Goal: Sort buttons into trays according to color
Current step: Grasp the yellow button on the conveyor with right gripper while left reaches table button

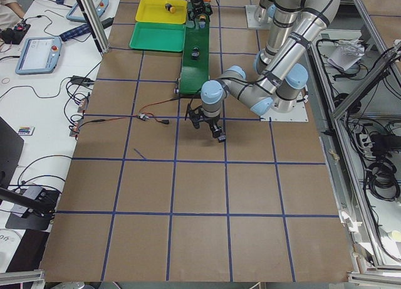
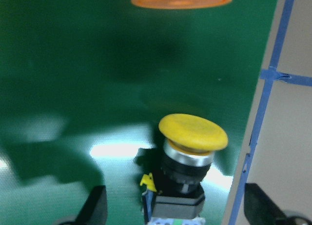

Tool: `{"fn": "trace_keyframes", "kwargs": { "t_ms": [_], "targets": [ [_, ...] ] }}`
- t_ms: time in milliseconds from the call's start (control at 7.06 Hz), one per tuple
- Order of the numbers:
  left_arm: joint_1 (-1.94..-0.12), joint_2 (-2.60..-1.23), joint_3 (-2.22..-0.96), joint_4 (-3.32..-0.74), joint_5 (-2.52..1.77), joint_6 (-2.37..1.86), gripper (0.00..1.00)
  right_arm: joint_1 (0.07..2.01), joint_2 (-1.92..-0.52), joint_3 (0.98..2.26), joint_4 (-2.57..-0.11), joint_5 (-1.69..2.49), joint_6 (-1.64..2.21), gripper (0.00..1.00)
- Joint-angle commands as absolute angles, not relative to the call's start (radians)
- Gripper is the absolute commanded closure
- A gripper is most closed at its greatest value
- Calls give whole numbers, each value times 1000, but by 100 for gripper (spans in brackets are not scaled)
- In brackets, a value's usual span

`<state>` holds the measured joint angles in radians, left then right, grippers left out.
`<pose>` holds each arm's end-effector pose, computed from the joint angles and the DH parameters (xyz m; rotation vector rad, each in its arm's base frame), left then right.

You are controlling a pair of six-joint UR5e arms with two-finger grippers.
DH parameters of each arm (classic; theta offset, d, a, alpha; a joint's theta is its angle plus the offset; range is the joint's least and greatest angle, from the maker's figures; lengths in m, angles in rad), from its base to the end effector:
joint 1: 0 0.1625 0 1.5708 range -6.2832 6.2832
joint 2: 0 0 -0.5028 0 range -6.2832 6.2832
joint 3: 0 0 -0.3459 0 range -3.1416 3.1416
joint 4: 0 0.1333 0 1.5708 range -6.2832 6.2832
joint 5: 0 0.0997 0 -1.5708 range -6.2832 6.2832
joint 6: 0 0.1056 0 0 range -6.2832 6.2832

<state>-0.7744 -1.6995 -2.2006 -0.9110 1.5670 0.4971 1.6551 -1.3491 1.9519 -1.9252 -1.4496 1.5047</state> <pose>0.1956 -0.3784 0.3083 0.4590 -3.0424 -0.1178 0.1848 -0.4524 0.3308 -1.9886 -2.2776 -0.3953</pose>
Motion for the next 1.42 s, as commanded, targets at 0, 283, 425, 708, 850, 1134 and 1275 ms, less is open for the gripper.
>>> {"fn": "trace_keyframes", "kwargs": {
  "t_ms": [0,283,425,708,850,1134,1275],
  "targets": [
    [-772,-1749,-2250,-814,1578,580,0,1651,-1347,1957,-1933,-1454,1494,94],
    [-772,-1761,-2247,-805,1717,548,0,1646,-1356,1948,-1934,-1479,1451,100],
    [-772,-1764,-2252,-805,1717,546,0,1644,-1358,1942,-1936,-1509,1447,100],
    [-773,-1773,-2261,-810,1713,546,0,1643,-1364,1890,-1921,-1523,1443,100],
    [-773,-1775,-2278,-810,1712,546,0,1640,-1362,1838,-1914,-1531,1442,100],
    [-782,-1766,-2286,-808,1710,564,7,1609,-1310,1787,-1984,-1577,1187,100],
    [-791,-1755,-2280,-813,1709,586,19,1573,-1278,1766,-2055,-1615,1104,100]
  ]
}}
